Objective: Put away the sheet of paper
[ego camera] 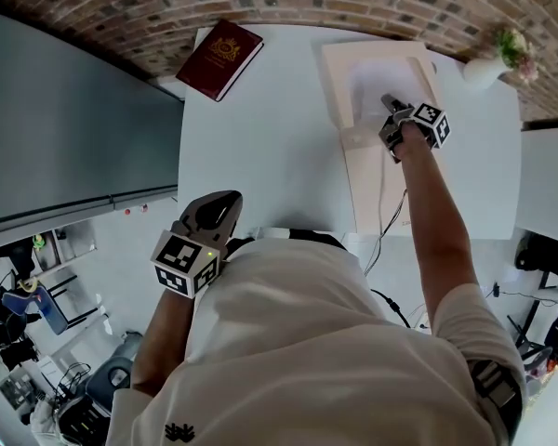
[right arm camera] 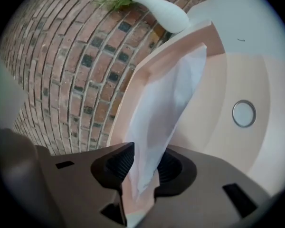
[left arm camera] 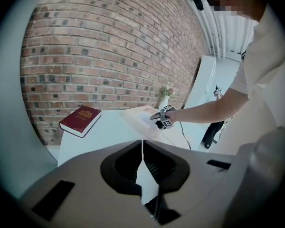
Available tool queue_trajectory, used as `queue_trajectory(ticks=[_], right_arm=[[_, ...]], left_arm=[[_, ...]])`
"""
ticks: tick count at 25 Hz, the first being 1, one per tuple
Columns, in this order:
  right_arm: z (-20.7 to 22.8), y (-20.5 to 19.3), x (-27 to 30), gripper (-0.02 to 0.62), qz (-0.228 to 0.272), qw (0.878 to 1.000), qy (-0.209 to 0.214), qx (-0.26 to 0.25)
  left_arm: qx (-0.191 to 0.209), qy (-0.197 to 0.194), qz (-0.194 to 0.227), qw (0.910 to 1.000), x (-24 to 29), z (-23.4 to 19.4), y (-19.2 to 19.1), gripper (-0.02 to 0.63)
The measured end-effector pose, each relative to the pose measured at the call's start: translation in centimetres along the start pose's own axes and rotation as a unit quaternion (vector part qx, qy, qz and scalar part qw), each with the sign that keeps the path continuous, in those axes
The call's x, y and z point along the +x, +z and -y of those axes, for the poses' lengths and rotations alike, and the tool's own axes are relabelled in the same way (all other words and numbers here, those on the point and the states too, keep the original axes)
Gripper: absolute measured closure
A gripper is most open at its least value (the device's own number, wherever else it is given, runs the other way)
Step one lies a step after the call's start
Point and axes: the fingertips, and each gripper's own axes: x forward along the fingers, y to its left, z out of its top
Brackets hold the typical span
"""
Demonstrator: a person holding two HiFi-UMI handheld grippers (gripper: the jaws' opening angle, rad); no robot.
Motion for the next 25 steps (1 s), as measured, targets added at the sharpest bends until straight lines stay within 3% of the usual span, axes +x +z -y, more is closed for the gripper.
queue_trajectory(ticks=[6,10,17,25], right_arm=[[0.3,-1.6,0.0,0.388,-0.094,0.989,-0.054,-0.101],[-0.2,-1.9,-0.4,0.371,-0.126,0.979,-0.072,-0.141],[-0.6,-3.0,-1.5,0.360,-0.143,0.974,-0.082,-0.153],[-1.4,-3.9,-3.3,0.360,-0.122,0.976,-0.093,-0.157]], left_arm=[[-0.001,-0.007,0.008,0.9999,-0.8,-0.4,-0.4,0.577],[-0.003,-0.011,0.014,0.9998,-1.3,-0.9,-0.5,0.577],[0.001,-0.021,0.026,0.9994,-2.0,-1.7,-0.5,0.577],[0.010,-0.041,0.035,0.9985,-3.1,-3.0,-0.4,0.577]])
